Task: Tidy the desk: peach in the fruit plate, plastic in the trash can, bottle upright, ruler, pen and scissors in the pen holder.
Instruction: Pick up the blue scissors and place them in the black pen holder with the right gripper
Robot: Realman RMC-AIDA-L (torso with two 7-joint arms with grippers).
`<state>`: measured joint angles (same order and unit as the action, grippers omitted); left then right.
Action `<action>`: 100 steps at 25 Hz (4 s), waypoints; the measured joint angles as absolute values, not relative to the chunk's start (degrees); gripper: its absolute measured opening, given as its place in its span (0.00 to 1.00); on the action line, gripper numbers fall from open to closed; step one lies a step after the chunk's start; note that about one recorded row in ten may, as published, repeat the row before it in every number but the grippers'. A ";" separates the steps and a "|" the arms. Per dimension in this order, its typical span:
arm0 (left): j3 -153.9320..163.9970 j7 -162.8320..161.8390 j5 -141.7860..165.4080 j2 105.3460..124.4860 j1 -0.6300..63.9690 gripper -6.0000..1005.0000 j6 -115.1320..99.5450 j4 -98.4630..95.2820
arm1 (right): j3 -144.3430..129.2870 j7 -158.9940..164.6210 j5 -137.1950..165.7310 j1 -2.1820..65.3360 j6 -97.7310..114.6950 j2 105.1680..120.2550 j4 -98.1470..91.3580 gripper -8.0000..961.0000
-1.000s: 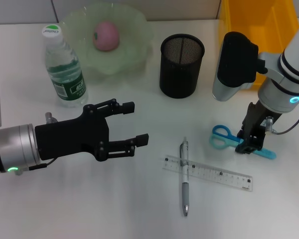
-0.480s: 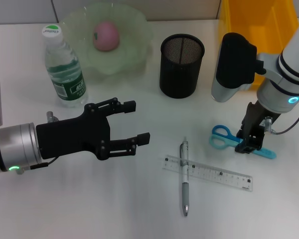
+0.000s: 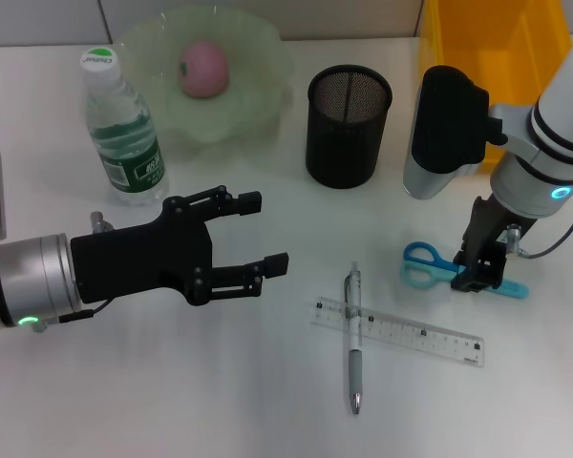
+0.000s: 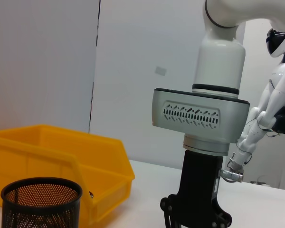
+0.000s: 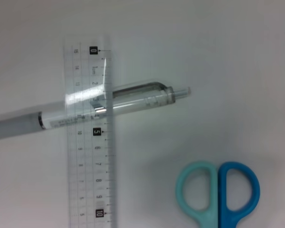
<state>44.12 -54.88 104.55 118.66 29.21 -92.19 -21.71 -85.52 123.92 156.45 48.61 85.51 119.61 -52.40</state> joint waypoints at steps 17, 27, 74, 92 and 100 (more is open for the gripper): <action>43.80 -54.84 104.49 118.56 29.47 0.83 -92.19 -21.82 | -84.61 123.76 156.40 46.91 87.51 119.36 -58.43 0.25; 43.60 -54.84 104.50 118.47 29.49 0.83 -92.20 -21.92 | -76.48 119.47 152.03 42.80 89.81 119.25 -65.03 0.25; 43.33 -56.15 101.50 118.30 28.87 0.83 -94.56 -22.03 | -43.98 60.00 97.00 29.38 88.94 119.18 -29.20 0.25; 43.33 -56.55 101.24 118.39 28.56 0.83 -95.12 -21.71 | -44.82 54.97 95.99 30.63 85.85 119.42 -25.74 0.25; 43.18 -57.59 101.25 118.39 28.56 0.83 -95.09 -21.70 | -44.59 38.71 95.87 30.76 87.93 119.60 -25.80 0.25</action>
